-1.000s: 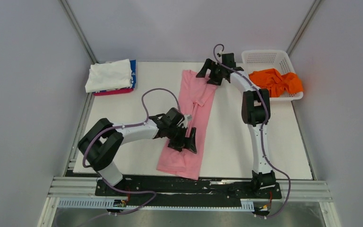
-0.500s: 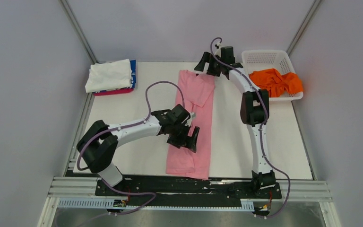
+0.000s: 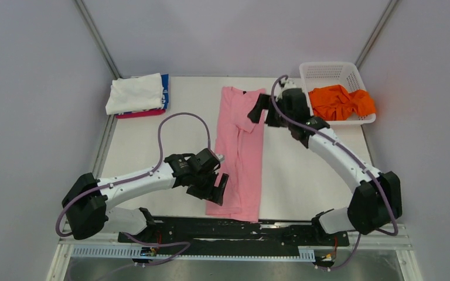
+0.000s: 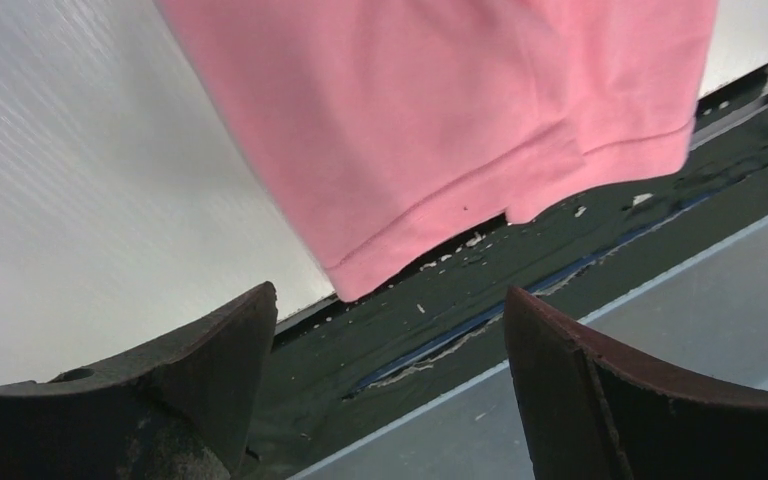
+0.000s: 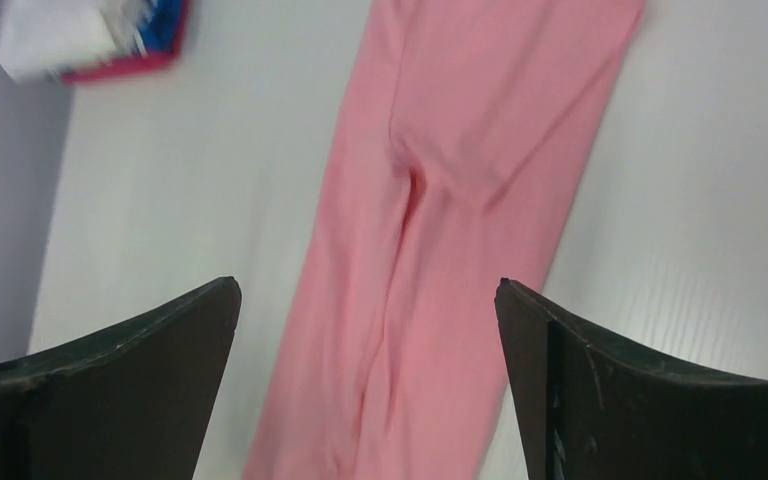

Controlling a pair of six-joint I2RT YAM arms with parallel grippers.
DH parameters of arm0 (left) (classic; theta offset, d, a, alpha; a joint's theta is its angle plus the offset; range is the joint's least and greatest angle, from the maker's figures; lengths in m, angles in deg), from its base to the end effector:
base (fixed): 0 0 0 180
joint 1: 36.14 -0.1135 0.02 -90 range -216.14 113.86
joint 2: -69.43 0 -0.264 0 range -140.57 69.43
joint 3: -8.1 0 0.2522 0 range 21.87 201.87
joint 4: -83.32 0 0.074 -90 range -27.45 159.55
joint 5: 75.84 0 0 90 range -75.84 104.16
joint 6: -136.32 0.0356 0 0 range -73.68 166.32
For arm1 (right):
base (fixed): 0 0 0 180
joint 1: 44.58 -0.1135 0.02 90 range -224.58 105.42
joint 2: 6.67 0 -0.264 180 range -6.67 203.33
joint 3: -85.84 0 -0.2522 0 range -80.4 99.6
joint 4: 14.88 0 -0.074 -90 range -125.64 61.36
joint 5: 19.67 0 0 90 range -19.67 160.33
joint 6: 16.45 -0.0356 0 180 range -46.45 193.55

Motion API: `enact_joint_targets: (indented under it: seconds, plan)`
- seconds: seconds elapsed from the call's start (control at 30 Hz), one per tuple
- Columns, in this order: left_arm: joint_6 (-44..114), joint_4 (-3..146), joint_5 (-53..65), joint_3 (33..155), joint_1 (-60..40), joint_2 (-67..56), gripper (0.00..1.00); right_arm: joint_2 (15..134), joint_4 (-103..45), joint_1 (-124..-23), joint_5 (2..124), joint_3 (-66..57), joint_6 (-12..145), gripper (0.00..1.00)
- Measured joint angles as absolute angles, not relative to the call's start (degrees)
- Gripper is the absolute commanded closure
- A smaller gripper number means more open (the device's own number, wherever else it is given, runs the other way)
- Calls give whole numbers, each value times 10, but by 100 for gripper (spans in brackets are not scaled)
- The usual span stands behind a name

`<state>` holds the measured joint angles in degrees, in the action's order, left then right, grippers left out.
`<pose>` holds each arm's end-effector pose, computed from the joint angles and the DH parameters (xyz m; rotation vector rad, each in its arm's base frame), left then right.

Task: Fold and stack the t-shirts
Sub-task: Grab the bottom of the folded rectangular tshirt with both arms

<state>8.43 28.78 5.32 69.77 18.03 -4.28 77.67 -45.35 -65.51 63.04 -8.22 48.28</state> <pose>0.1337 -0.1945 0.2141 0.4581 2.8735 -0.5901 0.3176 0.1263 0.3305 0.0006 2.1307 0.6181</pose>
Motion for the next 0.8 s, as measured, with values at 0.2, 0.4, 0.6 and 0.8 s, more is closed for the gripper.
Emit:
enact_joint_targets:
  seconds: [0.2,0.4,0.6,0.8]
  plan:
    - [53,289,89,681,222,-43,20,654,-528,-794,687,-340,394,0]
    - [38,316,106,673,230,-62,27,546,-594,-855,685,-442,291,6]
    - [36,328,117,673,260,-108,29,488,-614,-913,639,-493,225,9]
    - [34,330,123,670,274,-125,43,473,-622,-945,593,-523,185,15]
